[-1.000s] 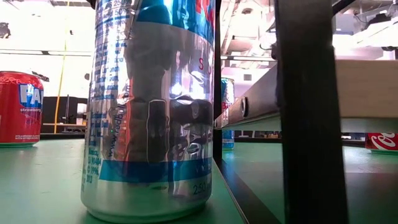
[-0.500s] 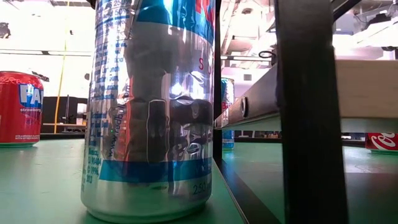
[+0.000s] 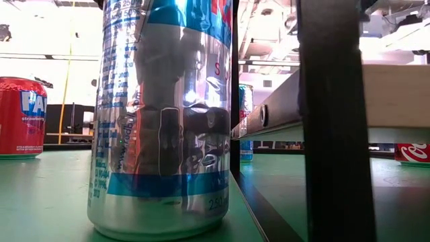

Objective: Place canned beverage on shelf
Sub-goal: Put the top red white soda can on the shelf

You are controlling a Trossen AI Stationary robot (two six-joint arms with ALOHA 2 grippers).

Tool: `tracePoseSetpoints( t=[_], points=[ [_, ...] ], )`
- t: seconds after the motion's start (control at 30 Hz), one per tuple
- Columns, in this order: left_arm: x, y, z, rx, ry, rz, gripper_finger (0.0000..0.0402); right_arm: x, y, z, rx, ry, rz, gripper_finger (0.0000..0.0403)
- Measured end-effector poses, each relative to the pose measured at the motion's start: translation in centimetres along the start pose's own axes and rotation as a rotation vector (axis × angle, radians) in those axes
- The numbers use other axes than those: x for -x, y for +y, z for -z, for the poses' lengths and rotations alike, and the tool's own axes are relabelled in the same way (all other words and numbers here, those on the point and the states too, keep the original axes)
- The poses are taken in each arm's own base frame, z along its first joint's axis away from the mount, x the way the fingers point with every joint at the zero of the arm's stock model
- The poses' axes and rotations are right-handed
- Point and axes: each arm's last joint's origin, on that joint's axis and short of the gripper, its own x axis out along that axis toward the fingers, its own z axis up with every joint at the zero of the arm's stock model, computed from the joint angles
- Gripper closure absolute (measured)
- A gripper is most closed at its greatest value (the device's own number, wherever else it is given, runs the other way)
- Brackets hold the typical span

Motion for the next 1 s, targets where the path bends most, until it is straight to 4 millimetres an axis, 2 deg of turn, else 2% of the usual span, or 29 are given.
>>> tracePoseSetpoints(
  t=[0.27,0.4,0.5,0.63,0.77,0.9,1.0],
  points=[
    [0.0,-0.1,-0.6,-0.059,-0.064,0.007,0.0022,5.3,4.7,4.1,0.039,-0.03,-0.187,0.0068],
    [0.1,-0.2,-1.2,-0.086,-0.13,0.013,0.0022,7.9,7.5,7.2,0.089,0.026,-0.263,0.0068],
    [0.1,-0.2,-1.4,-0.101,-0.145,0.013,0.0022,9.7,9.0,10.1,0.114,0.105,-0.25,0.0068],
    [0.1,-0.2,-1.4,-0.101,-0.145,0.016,0.0022,12.0,10.2,14.3,0.122,0.19,-0.213,0.0068],
    [0.1,-0.2,-1.3,-0.101,-0.141,0.016,0.0022,12.9,10.8,19.1,0.147,0.246,-0.153,0.0068],
    [0.1,-0.2,-1.4,-0.1,-0.146,0.017,0.0022,13.1,10.2,23.2,0.176,0.276,-0.057,0.0068],
    [0.1,-0.2,-1.5,-0.103,-0.154,0.017,0.0022,13.2,9.4,25.2,0.178,0.255,0.028,0.0062]
  ],
)
